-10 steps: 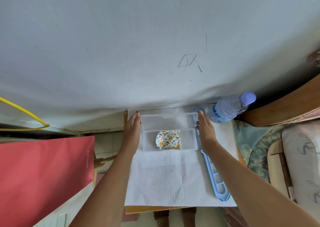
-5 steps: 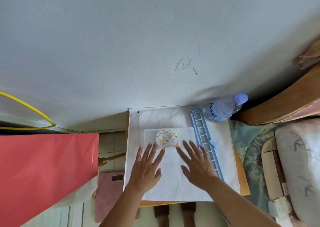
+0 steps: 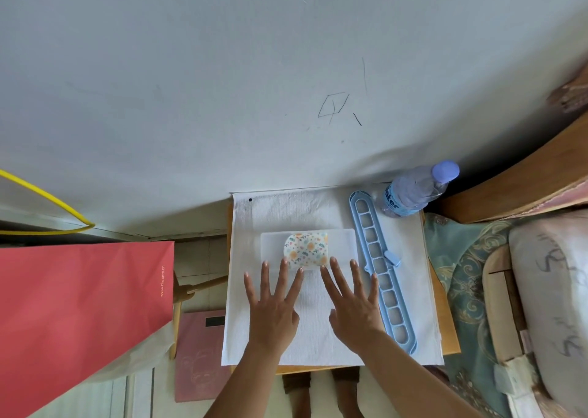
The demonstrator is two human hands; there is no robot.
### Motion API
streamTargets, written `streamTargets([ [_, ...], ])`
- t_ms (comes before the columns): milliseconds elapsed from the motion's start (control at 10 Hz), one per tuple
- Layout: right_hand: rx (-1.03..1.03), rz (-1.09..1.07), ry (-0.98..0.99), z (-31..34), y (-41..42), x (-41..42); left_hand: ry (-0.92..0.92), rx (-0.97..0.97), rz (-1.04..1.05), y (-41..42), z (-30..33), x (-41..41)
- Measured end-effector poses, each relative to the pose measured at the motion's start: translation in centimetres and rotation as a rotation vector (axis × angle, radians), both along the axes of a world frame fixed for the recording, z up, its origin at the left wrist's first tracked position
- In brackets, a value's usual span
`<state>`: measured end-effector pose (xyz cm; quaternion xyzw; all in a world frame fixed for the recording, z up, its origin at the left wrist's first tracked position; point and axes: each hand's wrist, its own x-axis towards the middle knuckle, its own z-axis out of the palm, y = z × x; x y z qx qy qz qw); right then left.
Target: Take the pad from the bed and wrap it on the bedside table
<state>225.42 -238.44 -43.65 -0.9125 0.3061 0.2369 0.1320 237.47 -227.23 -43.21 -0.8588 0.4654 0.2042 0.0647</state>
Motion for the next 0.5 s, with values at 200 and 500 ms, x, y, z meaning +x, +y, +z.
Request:
streamTargets([
  [200, 0.107, -0.019, 0.074, -0.3, -0.4, 0.3, 0.027, 0.017, 0.002, -0.2, -0.5, 0.2],
  [500, 0.031, 0.046, 0.094, 3.5, -1.2, 0.2, 0.060, -0.058, 0.026, -0.1, 2.2, 0.4],
])
